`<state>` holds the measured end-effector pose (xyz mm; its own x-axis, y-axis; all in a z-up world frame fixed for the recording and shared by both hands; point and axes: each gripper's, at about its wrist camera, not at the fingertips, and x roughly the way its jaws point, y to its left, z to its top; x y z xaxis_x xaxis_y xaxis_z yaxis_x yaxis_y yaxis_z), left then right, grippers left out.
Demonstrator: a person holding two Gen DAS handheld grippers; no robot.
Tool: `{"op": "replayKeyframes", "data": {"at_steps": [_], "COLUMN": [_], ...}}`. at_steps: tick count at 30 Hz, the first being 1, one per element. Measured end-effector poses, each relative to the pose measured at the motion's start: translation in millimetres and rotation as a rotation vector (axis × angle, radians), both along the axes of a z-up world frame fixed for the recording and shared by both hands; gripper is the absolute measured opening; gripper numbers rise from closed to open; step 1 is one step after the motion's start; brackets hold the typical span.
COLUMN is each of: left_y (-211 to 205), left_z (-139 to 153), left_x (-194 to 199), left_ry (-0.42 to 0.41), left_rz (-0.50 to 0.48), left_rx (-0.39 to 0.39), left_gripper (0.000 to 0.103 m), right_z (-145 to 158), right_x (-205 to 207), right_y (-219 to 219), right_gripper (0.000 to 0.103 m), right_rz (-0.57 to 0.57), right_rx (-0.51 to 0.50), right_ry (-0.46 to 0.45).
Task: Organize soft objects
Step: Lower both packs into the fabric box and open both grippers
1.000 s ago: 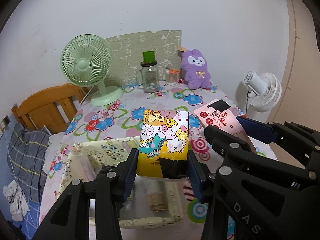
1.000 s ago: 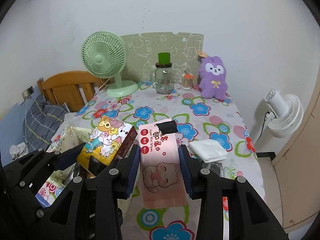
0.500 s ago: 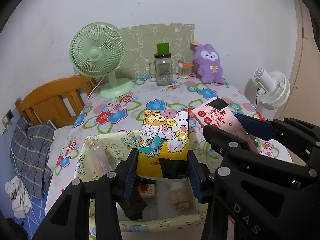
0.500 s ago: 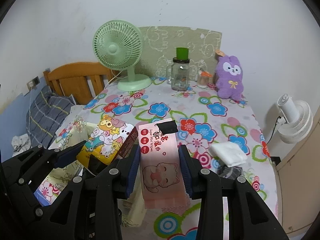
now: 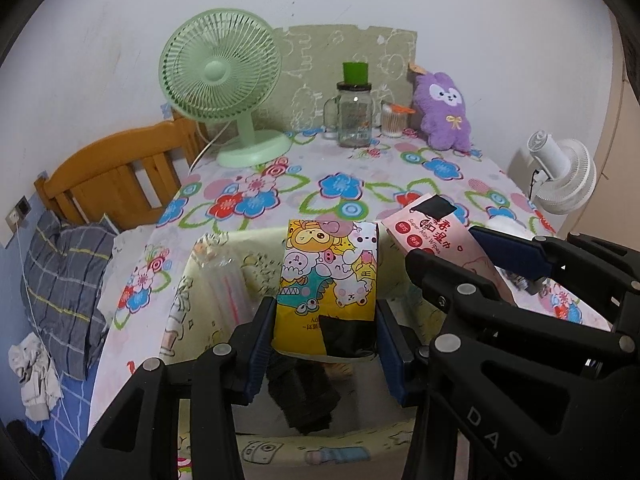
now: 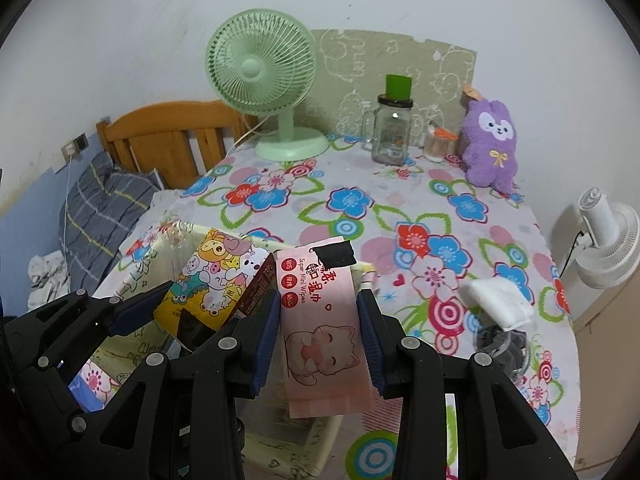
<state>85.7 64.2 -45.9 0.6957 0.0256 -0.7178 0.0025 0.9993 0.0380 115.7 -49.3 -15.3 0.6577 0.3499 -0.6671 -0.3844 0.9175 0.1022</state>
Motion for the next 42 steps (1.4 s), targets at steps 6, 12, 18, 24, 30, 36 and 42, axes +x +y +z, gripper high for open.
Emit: {"op": "replayKeyframes", "data": {"at_steps": [6, 12, 18, 24, 30, 36, 42], "left_y": [11.4, 18.9, 28.1, 36.3, 35.5, 29.1, 16.7], "left_z": [-13.7, -21.3, -22.3, -24.3, -24.1, -16.4, -8.1], "left_x": [-0.3, -1.9, -0.2, 3.3, 5.6, 3.9, 0.1], "left_ry": [0.045, 0.064, 0.064, 0.069, 0.072, 0.047, 0.019], "left_rz": [0.009, 0.008, 0.032, 0.051, 0.050, 0.052, 0.041], "left_rx": [-0.004, -0.033, -0.042, -0.046, -0.052, -0.046, -0.041], "left_gripper": [0.052, 0.074, 0.081, 0.085, 0.088, 0.091, 0.094], "right_z": [-11.6, -19.3, -23.0, -25.3, -26.1, -20.3, -12.4], "right_x": [1.7, 3.7, 5.7, 11.1, 14.1, 13.3, 8.9], "right_y": [14.5, 25.1, 35.7, 44.1, 46.0, 37.8, 25.5], "right_gripper": [0.042, 0.042, 0.042, 0.043, 0.062, 0.069, 0.075], "right_rz": [0.029, 0.045, 0.068, 0.083, 0.072, 0.063, 0.043], "right_rx": [-0.005, -0.013, -0.015, 0.003, -0.001, 0.022, 0.030], "right_ry": [0.027, 0.051, 0.066, 0.086, 0.100, 0.102, 0.077]}}
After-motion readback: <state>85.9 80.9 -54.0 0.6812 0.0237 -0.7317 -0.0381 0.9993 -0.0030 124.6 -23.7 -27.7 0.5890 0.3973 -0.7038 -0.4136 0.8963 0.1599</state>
